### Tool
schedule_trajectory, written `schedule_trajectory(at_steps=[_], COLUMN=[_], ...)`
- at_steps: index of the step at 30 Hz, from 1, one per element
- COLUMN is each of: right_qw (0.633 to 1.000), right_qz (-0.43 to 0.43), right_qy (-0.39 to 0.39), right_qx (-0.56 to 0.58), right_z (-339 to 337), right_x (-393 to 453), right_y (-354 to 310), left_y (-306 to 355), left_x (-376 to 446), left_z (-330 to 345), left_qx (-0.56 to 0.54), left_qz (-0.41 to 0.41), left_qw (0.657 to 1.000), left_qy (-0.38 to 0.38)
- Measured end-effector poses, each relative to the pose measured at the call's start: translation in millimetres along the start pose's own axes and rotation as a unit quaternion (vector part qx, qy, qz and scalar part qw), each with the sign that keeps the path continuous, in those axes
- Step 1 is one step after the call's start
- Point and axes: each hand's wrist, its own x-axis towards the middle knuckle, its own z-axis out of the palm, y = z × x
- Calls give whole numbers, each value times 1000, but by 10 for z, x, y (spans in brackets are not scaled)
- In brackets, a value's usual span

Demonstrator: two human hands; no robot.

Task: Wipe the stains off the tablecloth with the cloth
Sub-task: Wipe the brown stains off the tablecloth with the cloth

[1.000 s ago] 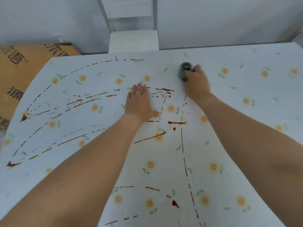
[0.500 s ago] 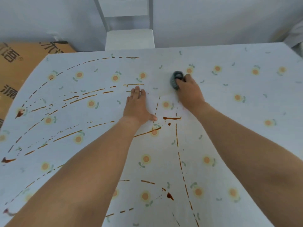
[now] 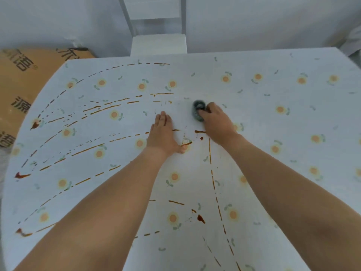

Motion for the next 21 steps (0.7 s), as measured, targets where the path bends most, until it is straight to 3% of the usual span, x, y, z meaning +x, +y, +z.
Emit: schedule_trajectory(at_steps=[3, 5, 8, 11, 13, 15, 16, 18, 21], right_qw=[957, 913, 929, 987, 995, 995, 997, 993, 929], right_qz=[268, 380, 332, 116, -21, -61, -37, 101, 333], right_qy=[98, 107, 104, 8, -70, -68, -47, 29, 113], right_qx=[56, 102, 125, 109, 69, 49, 46, 61, 117], right_z=[-166, -185, -68, 130, 176, 124, 97, 36, -33], right_x=[-225, -200, -110, -155, -225, -291, -331, -519, -726], right_y=[559, 544, 76, -508, -669, -473, -296, 114, 305], left_y=[20, 21, 28, -8, -45, -40, -28, -11, -17], left_x=[21, -29, -267, -449, -462, -457, -452, -453, -470], left_z=[-1, 50, 190, 308, 320, 318, 304, 310, 325], left_qx=[-12, -8, -9, 21, 22, 14, 8, -4, -8], left_qz=[-9, -15, -39, -26, -20, -19, -20, -19, -19], left_qw=[1000, 1000, 999, 999, 1000, 1000, 1000, 1000, 1000], left_qy=[0, 0, 15, -2, -11, -5, -2, -3, -3])
